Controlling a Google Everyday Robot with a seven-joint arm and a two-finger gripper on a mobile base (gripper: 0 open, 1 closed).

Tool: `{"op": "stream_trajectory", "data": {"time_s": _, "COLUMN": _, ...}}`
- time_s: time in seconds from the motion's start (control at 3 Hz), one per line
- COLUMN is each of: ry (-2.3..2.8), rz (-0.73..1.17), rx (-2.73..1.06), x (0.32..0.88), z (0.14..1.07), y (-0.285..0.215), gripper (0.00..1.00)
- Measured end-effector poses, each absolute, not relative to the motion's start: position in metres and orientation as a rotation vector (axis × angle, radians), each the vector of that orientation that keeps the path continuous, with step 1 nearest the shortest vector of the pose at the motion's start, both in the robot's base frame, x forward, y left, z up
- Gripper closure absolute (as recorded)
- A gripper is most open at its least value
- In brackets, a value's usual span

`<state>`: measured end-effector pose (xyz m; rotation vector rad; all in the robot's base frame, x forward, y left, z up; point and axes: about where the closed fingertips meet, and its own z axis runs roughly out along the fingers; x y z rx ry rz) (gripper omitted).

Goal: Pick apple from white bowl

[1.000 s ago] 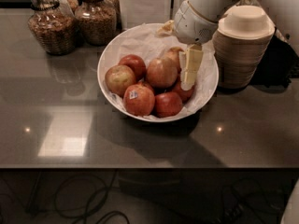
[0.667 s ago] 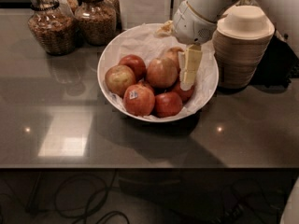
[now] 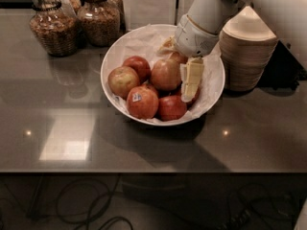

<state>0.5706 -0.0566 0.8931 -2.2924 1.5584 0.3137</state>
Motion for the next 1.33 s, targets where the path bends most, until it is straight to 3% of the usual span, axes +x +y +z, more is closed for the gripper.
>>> {"op": "stream_trajectory", "data": {"time_s": 0.67, "ry": 1.548, "rz": 0.318, "rx": -2.310, "x": 0.565, "z": 0.891, "y": -0.051, "gripper": 0.00}}
{"op": "stream_trajectory", "data": {"time_s": 1.33, "ry": 1.541, "rz": 0.271, "rx": -2.289, "x": 0.568, "z": 0.913, "y": -0.044, "gripper": 0.00}}
